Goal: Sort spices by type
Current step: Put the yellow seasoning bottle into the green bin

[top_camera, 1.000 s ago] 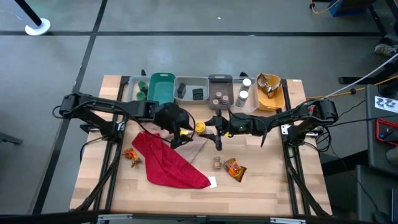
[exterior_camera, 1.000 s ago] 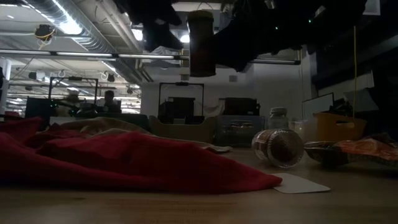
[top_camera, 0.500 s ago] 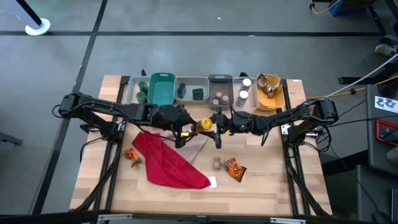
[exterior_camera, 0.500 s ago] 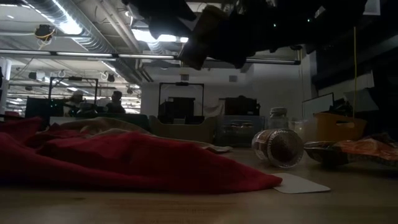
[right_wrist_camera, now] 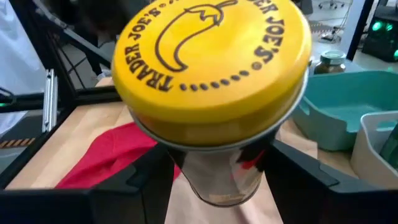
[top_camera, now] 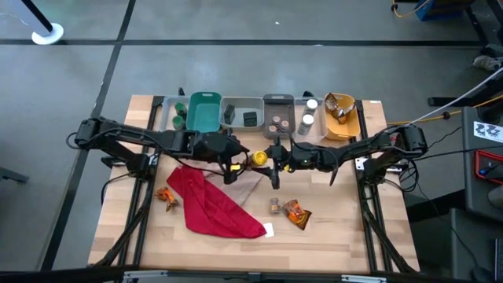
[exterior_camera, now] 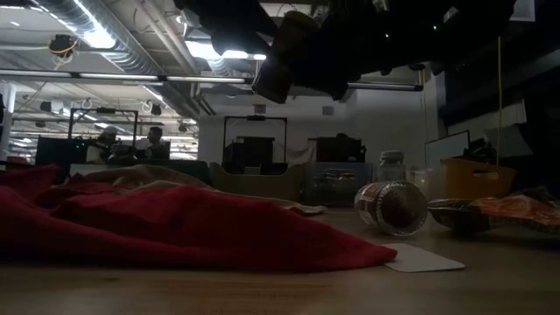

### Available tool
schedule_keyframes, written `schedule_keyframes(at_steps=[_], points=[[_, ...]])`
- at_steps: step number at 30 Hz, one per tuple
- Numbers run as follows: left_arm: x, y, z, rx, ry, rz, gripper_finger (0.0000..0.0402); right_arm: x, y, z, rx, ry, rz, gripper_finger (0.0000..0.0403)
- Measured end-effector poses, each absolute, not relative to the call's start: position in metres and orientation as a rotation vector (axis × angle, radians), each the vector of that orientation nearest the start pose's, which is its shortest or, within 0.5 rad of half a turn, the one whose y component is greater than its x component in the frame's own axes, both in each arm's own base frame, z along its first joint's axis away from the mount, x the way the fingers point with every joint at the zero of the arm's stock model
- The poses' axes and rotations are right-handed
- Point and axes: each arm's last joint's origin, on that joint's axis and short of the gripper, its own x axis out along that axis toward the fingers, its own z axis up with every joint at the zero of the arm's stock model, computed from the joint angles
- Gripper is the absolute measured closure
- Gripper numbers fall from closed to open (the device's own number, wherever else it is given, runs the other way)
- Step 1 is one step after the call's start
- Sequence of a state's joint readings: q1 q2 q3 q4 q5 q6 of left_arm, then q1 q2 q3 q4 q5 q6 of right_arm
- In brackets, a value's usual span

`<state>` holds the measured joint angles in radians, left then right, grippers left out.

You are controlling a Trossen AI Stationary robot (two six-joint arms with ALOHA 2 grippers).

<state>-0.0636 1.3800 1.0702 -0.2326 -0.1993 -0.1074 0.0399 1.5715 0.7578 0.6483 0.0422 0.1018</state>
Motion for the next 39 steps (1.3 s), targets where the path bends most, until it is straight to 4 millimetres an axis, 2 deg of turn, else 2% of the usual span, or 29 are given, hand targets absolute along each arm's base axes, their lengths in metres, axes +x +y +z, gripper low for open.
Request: schedule_keyframes(at_steps=[11,24,30,36,39], points=[[0.308,-0.013,0.294,-0.036,0.507,0.209,0.0156,0.327,0.011,0.213,0.103,0.185,-0.023,0.0182],[0.341,-0.015,0.274,-0.050,0.407,0.197,0.0156,0.327,0.012,0.212,0.109,0.190,-0.006,0.0182],[0.342,-0.015,0.271,0.011,0.426,0.185,0.0156,0.326,0.012,0.211,0.101,0.200,-0.006,0.0182],[0.342,-0.015,0.271,0.024,0.433,0.183,0.0202,0.326,0.012,0.210,0.106,0.201,-0.006,0.0182],[0.342,-0.015,0.271,0.023,0.435,0.184,0.0207,0.326,0.012,0.210,0.106,0.201,-0.006,0.0172]])
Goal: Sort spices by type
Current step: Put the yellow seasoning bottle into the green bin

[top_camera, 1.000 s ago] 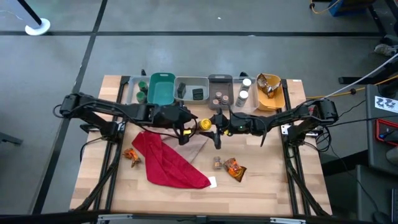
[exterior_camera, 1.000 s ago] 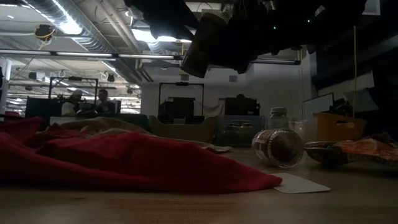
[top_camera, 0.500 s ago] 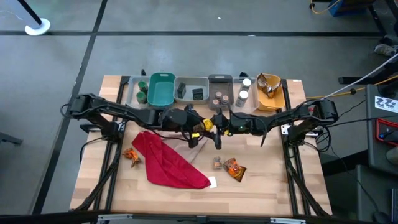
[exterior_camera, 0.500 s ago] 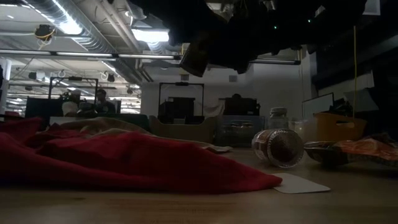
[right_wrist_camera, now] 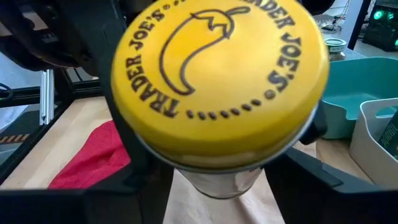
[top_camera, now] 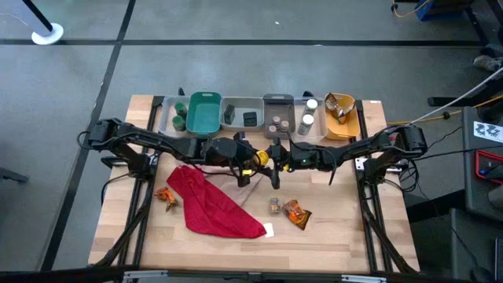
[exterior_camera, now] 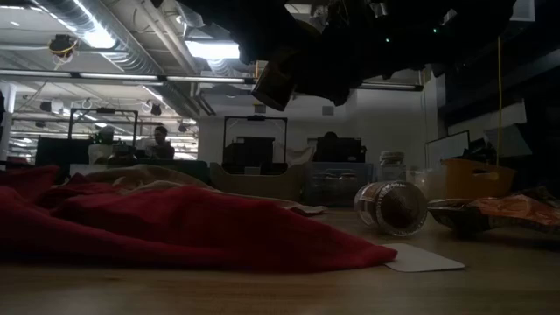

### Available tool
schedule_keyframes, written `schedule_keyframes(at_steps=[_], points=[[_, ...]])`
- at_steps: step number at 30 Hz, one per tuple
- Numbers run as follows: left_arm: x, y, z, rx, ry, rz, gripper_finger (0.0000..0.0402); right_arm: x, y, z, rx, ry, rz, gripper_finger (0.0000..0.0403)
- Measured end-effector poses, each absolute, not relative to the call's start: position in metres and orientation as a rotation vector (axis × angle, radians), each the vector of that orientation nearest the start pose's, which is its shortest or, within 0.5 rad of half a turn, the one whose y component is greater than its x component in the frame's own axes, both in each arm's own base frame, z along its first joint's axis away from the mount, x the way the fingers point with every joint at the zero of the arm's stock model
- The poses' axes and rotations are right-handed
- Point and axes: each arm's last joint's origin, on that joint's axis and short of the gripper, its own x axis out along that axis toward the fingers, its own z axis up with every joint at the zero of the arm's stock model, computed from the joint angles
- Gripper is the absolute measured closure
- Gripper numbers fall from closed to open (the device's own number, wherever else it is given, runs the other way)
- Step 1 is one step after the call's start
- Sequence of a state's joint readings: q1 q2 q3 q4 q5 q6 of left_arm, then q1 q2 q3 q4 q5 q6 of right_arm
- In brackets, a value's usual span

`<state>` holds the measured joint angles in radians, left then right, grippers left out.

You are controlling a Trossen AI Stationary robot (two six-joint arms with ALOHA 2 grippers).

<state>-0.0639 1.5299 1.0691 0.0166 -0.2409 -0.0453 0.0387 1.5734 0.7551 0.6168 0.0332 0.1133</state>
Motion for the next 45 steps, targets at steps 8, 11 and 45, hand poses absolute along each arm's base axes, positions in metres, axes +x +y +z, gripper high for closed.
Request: schedule_keyframes(at_steps=[8,11,45], points=[[0.333,-0.008,0.283,0.019,0.418,0.247,0.0207,0.326,0.010,0.209,0.137,0.208,-0.055,0.0121],[0.324,0.000,0.289,0.029,0.432,0.316,0.0207,0.326,0.010,0.209,0.114,0.211,-0.070,0.0106],[0.219,0.167,0.218,-0.121,0.449,1.154,0.0203,0.249,0.002,0.273,-0.116,0.366,-0.212,0.0095]])
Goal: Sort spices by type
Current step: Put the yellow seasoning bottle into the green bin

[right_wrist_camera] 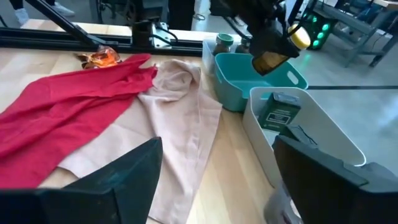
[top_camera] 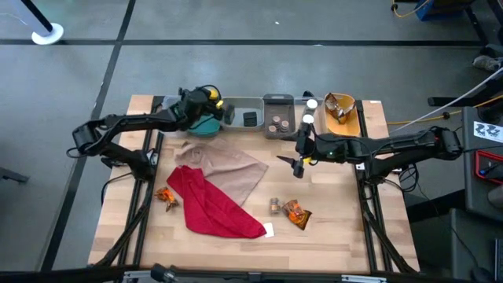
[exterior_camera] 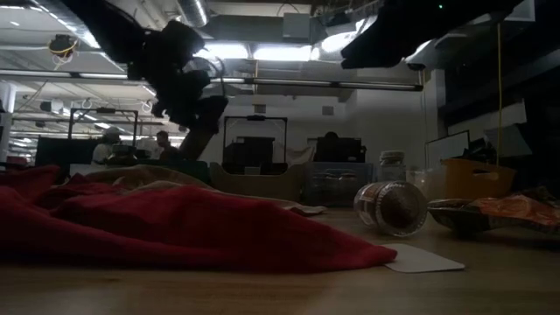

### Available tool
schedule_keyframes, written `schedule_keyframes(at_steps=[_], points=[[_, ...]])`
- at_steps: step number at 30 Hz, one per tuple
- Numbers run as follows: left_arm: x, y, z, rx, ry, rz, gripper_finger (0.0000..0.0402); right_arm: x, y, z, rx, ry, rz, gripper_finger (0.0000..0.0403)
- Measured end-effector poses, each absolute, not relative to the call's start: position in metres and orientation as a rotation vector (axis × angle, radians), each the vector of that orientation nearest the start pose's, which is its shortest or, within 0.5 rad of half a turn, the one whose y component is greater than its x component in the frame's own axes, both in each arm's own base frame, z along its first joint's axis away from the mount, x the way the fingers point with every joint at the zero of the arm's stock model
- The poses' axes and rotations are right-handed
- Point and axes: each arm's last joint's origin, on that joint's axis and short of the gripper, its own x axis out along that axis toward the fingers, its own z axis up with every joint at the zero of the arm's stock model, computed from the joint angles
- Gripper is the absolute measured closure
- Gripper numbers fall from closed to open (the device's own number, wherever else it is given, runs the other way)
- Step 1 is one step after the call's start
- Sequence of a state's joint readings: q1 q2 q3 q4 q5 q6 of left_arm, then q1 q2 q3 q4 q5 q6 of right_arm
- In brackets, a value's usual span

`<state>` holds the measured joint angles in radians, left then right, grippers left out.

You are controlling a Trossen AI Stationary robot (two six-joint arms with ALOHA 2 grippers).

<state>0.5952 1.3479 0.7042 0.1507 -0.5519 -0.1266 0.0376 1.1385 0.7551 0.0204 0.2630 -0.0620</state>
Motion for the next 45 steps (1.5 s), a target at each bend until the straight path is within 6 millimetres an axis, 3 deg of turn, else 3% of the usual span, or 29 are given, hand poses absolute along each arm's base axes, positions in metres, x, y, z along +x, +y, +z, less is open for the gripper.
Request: schedule_keyframes(at_steps=[11,26,45], points=[[0.202,0.157,0.182,-0.217,0.265,1.161,0.0198,0.248,0.001,0.274,-0.118,0.364,-0.229,0.0095],[0.200,0.153,0.152,-0.254,0.284,1.160,0.0197,0.248,0.001,0.275,-0.117,0.357,-0.228,0.0095],[0.203,0.148,0.144,-0.241,0.361,1.123,0.0196,0.248,0.001,0.275,-0.117,0.359,-0.226,0.0095]])
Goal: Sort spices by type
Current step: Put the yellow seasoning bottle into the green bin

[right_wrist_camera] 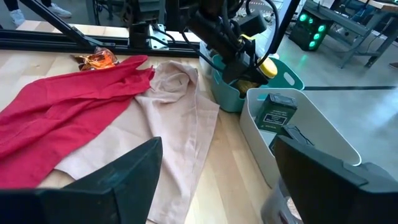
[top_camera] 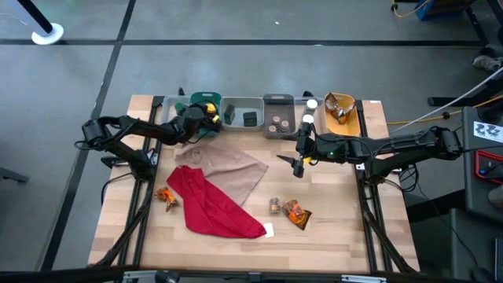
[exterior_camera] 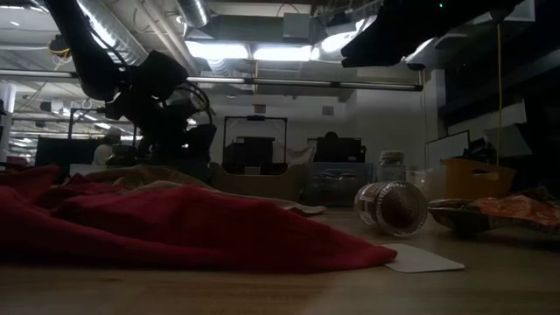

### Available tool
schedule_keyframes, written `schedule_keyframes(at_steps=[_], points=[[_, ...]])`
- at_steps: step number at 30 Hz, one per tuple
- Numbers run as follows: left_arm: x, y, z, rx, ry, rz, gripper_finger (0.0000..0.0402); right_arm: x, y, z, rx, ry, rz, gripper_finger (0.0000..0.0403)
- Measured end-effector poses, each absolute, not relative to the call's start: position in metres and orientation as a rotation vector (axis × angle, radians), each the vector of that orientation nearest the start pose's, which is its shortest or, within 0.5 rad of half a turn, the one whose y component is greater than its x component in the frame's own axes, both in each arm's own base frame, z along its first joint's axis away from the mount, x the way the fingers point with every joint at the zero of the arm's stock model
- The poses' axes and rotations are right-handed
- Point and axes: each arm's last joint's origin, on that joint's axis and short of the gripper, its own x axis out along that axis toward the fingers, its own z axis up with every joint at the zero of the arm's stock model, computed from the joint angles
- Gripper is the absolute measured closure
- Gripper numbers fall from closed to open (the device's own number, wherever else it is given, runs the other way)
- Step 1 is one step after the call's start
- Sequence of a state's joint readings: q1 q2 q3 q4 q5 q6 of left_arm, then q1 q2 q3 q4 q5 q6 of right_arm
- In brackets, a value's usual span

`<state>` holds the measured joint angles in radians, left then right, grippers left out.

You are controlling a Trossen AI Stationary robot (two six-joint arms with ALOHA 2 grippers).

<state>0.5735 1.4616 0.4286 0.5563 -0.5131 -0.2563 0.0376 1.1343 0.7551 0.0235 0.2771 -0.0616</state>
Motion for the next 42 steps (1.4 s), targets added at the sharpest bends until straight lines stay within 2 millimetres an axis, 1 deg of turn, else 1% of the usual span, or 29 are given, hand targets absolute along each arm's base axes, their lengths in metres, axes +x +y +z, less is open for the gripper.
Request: schedule_keyframes(at_steps=[9,19,23,27,33,39,42], points=[[0.2047,0.1458,0.1408,-0.281,0.395,1.019,0.0188,0.2478,0.0014,0.2742,-0.117,0.363,-0.226,0.0095],[0.2043,0.1445,0.1383,-0.317,0.418,0.988,0.0169,0.2477,0.0014,0.2740,-0.117,0.365,-0.226,0.0095],[0.2044,0.1443,0.1382,-0.304,0.425,0.978,0.0167,0.2475,0.0014,0.2735,-0.118,0.371,-0.225,0.0095],[0.2045,0.1444,0.1383,-0.275,0.439,0.970,0.0175,0.2469,0.0014,0.2718,-0.121,0.389,-0.224,0.0095],[0.2047,0.1445,0.1386,-0.269,0.436,0.969,0.0206,0.2469,0.0014,0.2717,-0.121,0.390,-0.224,0.0095],[0.2039,0.1457,0.1398,-0.272,0.407,1.036,0.0207,0.2469,0.0014,0.2717,-0.121,0.390,-0.224,0.0095],[0.2053,0.1476,0.1449,-0.263,0.341,1.064,0.0204,0.2477,0.0014,0.2711,-0.121,0.391,-0.224,0.0095]])
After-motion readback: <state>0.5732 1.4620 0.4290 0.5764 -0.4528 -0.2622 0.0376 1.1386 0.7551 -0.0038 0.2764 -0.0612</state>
